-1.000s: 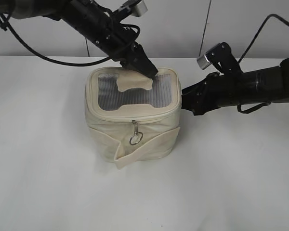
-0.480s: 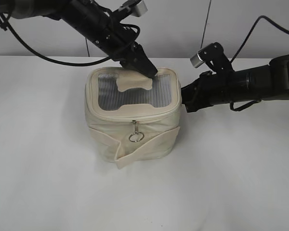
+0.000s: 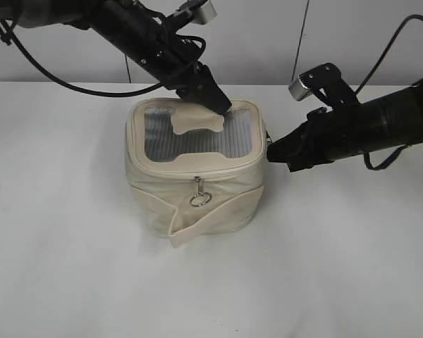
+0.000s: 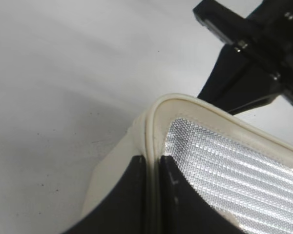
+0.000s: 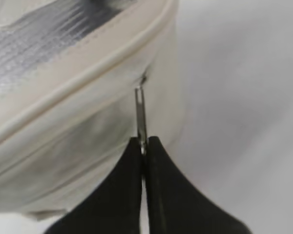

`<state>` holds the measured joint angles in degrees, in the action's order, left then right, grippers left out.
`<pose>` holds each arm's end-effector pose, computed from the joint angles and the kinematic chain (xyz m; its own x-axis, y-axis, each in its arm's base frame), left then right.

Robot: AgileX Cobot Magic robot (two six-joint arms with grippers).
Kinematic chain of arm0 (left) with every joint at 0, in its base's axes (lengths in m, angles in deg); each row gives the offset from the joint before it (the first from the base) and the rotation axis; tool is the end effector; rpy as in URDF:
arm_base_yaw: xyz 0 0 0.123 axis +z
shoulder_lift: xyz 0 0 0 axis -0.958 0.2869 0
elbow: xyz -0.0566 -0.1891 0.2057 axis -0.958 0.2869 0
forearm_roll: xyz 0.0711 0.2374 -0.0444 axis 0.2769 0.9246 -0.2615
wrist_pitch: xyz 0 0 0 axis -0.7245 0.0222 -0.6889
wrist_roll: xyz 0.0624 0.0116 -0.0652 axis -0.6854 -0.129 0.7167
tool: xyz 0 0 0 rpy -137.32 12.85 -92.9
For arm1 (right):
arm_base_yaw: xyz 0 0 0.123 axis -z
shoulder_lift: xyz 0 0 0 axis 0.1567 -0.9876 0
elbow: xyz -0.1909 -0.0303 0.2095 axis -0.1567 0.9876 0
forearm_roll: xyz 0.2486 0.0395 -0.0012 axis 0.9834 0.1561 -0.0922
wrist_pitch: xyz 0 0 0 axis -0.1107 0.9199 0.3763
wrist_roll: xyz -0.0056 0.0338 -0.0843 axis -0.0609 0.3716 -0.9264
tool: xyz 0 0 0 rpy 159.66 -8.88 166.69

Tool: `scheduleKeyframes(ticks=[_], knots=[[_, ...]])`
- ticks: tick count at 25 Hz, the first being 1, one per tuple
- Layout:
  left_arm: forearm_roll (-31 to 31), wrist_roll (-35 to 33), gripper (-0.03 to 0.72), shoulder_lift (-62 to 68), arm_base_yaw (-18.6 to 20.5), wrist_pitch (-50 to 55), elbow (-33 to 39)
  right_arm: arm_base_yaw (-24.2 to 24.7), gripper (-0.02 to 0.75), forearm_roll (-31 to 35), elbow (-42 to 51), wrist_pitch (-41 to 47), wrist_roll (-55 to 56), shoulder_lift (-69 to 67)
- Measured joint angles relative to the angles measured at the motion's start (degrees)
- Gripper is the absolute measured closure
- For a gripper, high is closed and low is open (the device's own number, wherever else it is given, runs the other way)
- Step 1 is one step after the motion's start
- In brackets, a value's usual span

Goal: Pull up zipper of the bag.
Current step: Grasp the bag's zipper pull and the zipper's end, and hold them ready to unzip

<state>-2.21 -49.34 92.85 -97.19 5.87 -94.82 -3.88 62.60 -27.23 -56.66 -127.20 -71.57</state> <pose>0.4208 -0.2536 0.2112 -0.4107 0.6427 -0.6467 0.9109 0.2571 -0.3229 0.3467 0.1239 0.1324 -0.5478 -0.4511 -0.7046 -0.7258 0.6752 0.1319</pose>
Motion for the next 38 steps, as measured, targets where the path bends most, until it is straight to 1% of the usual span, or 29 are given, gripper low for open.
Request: scheduleKeyframes(ticks=[3, 11, 15, 17, 19, 21, 24, 27, 29, 34, 38], knots=[[0.0, 1.1, 0.646, 0.0, -0.18, -0.19, 0.0, 0.0, 0.729, -3.79, 3.58, -0.61, 5.95, 3.82], [0.05, 4.47, 0.648, 0.0, -0.48, -0.53, 0.0, 0.0, 0.729, -7.84, 14.15, 0.31, 15.74, 14.7], [0.31, 8.34, 0.649, 0.0, -0.72, -1.78, 0.0, -0.47, 0.729, -8.83, 17.27, 4.87, 19.45, 18.74], [0.57, 10.34, 0.649, 0.0, -0.98, -2.41, 0.0, -2.85, 0.729, -9.1, 17.79, 6.08, 22.02, 19.19], [0.76, 11.66, 0.649, 0.0, -1.24, -2.78, 0.0, -6.68, 0.729, -8.09, 17.85, 5.49, 23.92, 19.19], [1.17, 12.7, 0.649, 0.0, -1.5, -3.2, 0.0, -11.72, 0.729, -4.82, 17.63, 2.61, 24.69, 18.7], [1.6, 13.3, 0.649, -0.05, -2.08, -3.73, 0.0, -18.03, 0.729, -0.7, 15.26, -1.22, 25.3, 16.65], [1.79, 13.42, 0.649, -0.09, -2.5, -3.81, 0.0, -22.1, 0.729, 0.31, 12.19, -3.3, 25.65, 13.99], [1.79, 13.46, 0.649, -0.09, -2.56, -3.87, 0.0, -23.03, 0.729, 0.6, 11.12, -3.81, 25.7, 12.85], [1.49, 13.7, 0.649, -0.09, -2.56, -4.06, 0.0, -23.3, 0.729, 0.96, 10.61, -4.5, 26.34, 12.3], [0.17, 13.8, 0.649, -0.09, -2.56, -4.73, 0.11, -23.47, 0.729, 0.37, 8.27, -4.82, 26.7, 11.21]])
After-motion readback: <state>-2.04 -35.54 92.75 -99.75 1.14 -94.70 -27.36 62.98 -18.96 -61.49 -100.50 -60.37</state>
